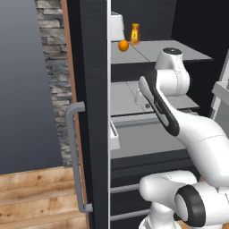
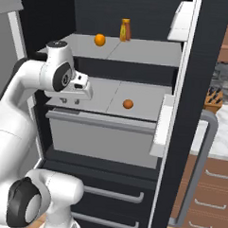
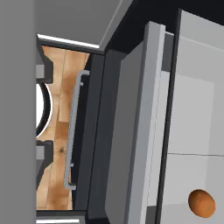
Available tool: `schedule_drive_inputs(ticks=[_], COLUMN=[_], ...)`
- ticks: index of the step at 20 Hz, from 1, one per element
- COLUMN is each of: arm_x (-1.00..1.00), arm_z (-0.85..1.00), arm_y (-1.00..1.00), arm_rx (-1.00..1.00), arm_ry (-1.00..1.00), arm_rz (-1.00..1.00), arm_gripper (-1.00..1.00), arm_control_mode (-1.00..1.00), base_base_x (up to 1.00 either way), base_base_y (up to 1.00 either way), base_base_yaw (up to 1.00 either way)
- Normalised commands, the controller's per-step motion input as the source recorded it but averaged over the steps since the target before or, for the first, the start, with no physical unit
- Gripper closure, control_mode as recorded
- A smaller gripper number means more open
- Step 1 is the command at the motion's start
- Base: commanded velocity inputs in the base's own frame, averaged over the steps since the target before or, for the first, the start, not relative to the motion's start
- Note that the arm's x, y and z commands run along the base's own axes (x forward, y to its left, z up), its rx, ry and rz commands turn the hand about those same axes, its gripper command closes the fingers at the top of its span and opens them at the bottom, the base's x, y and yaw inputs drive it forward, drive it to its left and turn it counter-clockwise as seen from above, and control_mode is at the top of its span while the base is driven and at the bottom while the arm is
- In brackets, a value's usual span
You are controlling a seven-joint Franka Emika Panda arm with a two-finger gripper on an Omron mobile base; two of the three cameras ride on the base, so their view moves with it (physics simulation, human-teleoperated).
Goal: Pick the tangerine and orange from the fridge and place them on the plate next to the blender to make a fruit smoothie.
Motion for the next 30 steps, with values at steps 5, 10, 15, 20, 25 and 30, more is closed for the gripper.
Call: schedule_drive_inputs(ticks=[5, 10, 15, 20, 25, 30], arm_x=[-0.13, -0.03, 0.48, 0.8, 0.85, 0.44], arm_z=[0.0, -0.02, -0.21, -0.38, -0.2, -0.13], arm_y=[0.0, -0.48, -0.8, -0.23, -0.44, -0.31], arm_rx=[0.0, 0.0, -0.01, -0.02, 0.06, 0.03], arm_ry=[-0.1, -0.16, -0.01, 0.02, -0.01, -0.02], arm_rz=[-0.01, -0.21, -0.32, -0.11, 0.0, 0.0], arm_gripper=[-1.0, -1.0, -1.0, -1.0, -1.0, -1.0], arm_control_mode=[-1.0, -1.0, -1.0, -1.0, -1.0, -1.0], base_base_x=[0.0, 0.0, 0.0, 0.0, 0.0, 0.0], base_base_y=[0.0, 0.0, 0.0, 0.0, 0.0, 0.0], base_base_yaw=[0.0, 0.0, 0.0, 0.0, 0.0, 0.0])
